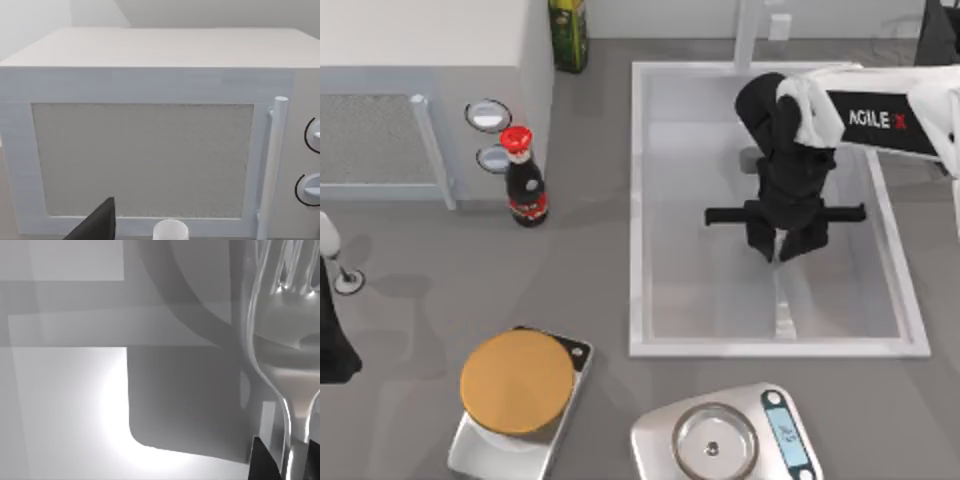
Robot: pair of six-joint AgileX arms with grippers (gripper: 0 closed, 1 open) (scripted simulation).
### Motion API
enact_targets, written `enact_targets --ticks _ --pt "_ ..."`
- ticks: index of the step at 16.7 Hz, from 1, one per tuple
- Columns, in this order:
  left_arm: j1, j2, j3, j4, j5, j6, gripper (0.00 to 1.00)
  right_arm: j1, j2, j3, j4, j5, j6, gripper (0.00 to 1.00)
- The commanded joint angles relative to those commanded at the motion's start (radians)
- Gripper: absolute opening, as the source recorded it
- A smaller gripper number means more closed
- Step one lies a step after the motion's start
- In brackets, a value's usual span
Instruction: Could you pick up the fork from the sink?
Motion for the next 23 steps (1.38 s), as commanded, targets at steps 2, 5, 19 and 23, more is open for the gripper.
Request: enact_targets --ticks 2,5,19,23 --pt "0.0 0.0 0.0 0.0 0.0 0.0 1.0 -0.004 -0.046 0.01 -0.014 0.016 -0.011 0.0" --pt "0.0 0.0 0.0 0.0 0.0 0.0 1.0 -0.003 -0.054 0.045 -0.054 0.016 -0.01 0.0" --pt "0.0 0.0 0.0 0.0 0.0 0.0 1.0 -0.004 -0.186 0.35 -0.495 0.014 -0.012 0.0" --pt "0.0 0.0 0.0 0.0 0.0 0.0 1.0 -0.035 -0.254 0.283 -0.495 0.012 -0.044 0.0"
